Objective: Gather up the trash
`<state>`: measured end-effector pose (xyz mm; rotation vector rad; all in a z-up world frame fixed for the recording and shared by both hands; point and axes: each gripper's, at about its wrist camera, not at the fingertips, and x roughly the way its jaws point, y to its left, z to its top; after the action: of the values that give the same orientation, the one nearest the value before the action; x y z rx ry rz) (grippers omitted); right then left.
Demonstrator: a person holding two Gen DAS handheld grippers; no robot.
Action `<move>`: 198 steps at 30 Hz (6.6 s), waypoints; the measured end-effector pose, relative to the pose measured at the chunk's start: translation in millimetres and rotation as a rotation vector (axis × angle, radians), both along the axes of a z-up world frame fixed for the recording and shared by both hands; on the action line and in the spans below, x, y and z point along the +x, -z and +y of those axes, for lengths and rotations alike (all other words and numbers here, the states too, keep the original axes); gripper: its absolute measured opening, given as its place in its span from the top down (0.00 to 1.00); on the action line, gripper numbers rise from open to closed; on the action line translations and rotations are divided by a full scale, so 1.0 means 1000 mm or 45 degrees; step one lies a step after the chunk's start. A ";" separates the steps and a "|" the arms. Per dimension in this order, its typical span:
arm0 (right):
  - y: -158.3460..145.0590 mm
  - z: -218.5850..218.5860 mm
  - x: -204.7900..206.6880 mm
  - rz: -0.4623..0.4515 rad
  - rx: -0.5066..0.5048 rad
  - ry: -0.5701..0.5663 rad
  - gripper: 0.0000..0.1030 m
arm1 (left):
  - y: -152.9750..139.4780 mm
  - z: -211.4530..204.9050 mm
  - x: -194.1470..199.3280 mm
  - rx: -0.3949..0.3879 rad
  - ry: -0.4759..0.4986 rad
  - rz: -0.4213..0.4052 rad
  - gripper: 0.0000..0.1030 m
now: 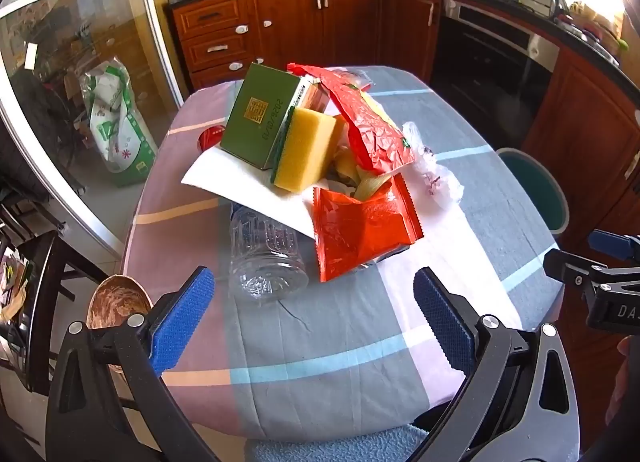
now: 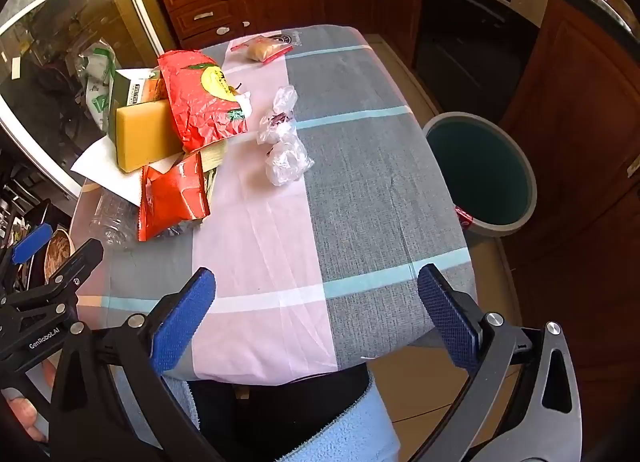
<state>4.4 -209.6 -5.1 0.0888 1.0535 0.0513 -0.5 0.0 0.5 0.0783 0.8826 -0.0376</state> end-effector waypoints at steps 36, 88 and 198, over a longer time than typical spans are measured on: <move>0.006 -0.002 0.003 0.036 0.007 0.018 0.06 | 0.003 0.016 0.004 -0.023 -0.062 0.033 0.04; 0.019 0.014 0.015 0.103 -0.030 -0.005 0.06 | 0.016 0.047 0.012 -0.087 -0.116 0.093 0.04; 0.048 0.163 0.146 0.402 0.645 -0.425 0.32 | 0.082 0.106 0.069 -0.541 0.122 0.345 0.36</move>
<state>150.4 -47.0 -53.5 0.3886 1.3435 0.6242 68.6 105.6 -81.7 -0.2876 1.1237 -0.3302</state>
